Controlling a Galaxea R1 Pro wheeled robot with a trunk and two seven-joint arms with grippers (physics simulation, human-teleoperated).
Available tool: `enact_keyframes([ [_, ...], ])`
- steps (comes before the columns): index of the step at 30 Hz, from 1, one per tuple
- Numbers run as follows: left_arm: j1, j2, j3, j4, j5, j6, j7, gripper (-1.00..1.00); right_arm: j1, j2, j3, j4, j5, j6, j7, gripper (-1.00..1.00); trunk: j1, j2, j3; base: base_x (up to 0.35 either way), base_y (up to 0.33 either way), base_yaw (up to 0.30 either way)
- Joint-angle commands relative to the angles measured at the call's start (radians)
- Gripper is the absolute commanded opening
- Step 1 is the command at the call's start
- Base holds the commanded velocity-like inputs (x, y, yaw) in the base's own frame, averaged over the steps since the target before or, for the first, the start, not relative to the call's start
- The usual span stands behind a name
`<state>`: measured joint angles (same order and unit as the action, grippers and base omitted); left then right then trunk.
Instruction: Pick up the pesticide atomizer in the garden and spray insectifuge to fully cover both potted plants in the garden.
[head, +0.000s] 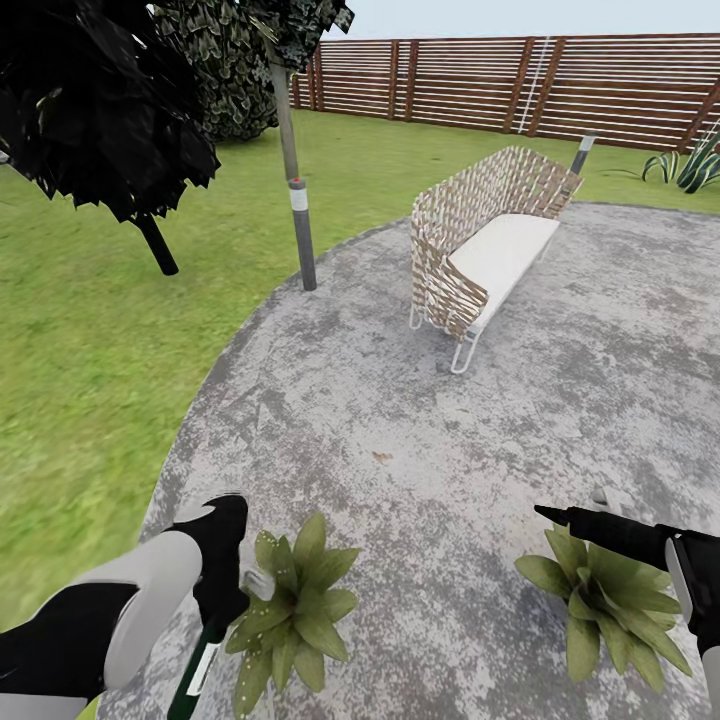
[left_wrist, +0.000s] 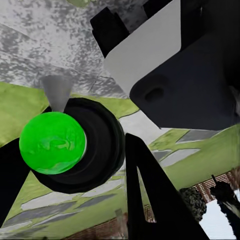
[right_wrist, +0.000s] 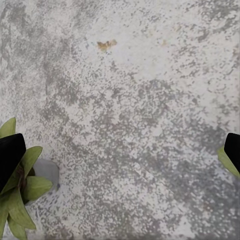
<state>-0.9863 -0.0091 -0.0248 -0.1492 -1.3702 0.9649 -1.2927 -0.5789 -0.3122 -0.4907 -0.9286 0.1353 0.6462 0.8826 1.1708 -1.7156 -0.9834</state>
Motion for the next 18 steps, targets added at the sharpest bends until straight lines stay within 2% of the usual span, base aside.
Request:
enact_keyframes([
  [1, 0.0, 0.0, -0.003, 0.023, -0.005, 0.008, -0.009, -1.0, -0.001, 0.0, -0.003, -0.001, 0.01, 0.003, 0.01, 1.0, 0.0, 0.0, -0.001, 0.0, 0.0, 0.0],
  [5, 0.006, 0.0, -0.003, 0.039, -0.003, 0.007, -0.008, -1.0, -0.001, 0.001, -0.003, -0.001, 0.01, 0.003, 0.009, 1.0, 0.0, 0.0, -0.001, 0.0, 0.0, 0.0],
  [7, 0.045, 0.0, -0.003, 0.041, -0.003, 0.006, -0.008, -1.0, -0.001, 0.0, -0.003, -0.001, 0.01, 0.003, 0.01, 1.0, 0.0, 0.0, -0.001, 0.0, 0.0, 0.0],
  [10, 0.076, 0.0, -0.002, 0.042, -0.003, 0.006, -0.007, -1.0, -0.001, 0.001, -0.003, -0.001, 0.01, 0.003, 0.009, 1.0, 0.0, 0.0, -0.001, 0.0, 0.0, 0.0],
  [18, 0.119, 0.0, -0.003, 0.042, -0.003, 0.006, -0.007, -1.0, -0.001, 0.001, -0.003, -0.001, 0.01, 0.003, 0.009, 1.0, 0.0, 0.0, -0.001, 0.0, 0.0, 0.0],
])
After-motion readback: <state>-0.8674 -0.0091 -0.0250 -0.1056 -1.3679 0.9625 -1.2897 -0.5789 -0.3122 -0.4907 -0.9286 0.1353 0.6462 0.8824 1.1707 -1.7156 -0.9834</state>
